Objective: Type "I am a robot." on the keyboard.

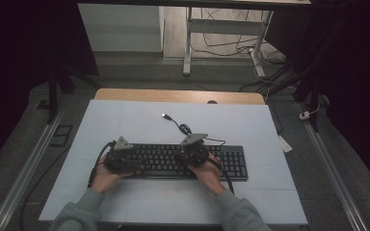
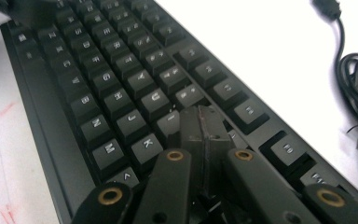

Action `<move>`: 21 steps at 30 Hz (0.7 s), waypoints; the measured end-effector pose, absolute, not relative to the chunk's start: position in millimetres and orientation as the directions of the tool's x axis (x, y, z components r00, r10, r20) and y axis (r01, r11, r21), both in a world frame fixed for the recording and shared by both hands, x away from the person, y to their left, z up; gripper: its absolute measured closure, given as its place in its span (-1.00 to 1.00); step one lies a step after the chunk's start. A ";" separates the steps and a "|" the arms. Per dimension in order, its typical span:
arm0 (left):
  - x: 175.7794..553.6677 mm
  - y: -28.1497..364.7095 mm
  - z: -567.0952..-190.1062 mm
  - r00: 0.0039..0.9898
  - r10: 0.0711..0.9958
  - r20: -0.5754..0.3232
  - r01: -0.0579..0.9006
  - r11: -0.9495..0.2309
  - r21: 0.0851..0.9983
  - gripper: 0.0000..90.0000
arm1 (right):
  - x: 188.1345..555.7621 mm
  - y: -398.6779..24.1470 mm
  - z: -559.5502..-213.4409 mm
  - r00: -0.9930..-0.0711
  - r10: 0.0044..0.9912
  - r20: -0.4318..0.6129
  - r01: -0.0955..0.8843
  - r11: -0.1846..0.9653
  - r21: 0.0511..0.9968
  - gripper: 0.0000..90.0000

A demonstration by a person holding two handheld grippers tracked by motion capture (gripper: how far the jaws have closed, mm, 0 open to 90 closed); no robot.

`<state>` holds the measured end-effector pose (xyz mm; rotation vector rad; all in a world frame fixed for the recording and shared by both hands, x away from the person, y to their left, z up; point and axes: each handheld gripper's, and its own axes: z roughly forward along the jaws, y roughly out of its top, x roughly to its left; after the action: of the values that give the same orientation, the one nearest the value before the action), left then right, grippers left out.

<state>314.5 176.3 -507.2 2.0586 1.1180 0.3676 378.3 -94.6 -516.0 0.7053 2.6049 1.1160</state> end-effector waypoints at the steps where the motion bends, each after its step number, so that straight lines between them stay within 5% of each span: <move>1: 314.4 176.3 -507.1 0.577 0.811 -0.097 0.595 -0.335 0.731 -0.12 | 378.2 -94.5 -516.2 -0.860 0.510 -0.010 0.343 0.592 0.729 0.99; 21: 314.0 178.5 -508.3 0.570 0.816 -0.093 0.597 -0.334 0.729 -0.13 | 356.9 -140.0 -505.9 -0.853 0.521 0.003 0.337 0.547 0.766 0.94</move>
<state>314.0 178.5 -508.3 2.0582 1.1264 0.3753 356.9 -140.0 -505.9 0.7223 2.5593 1.1946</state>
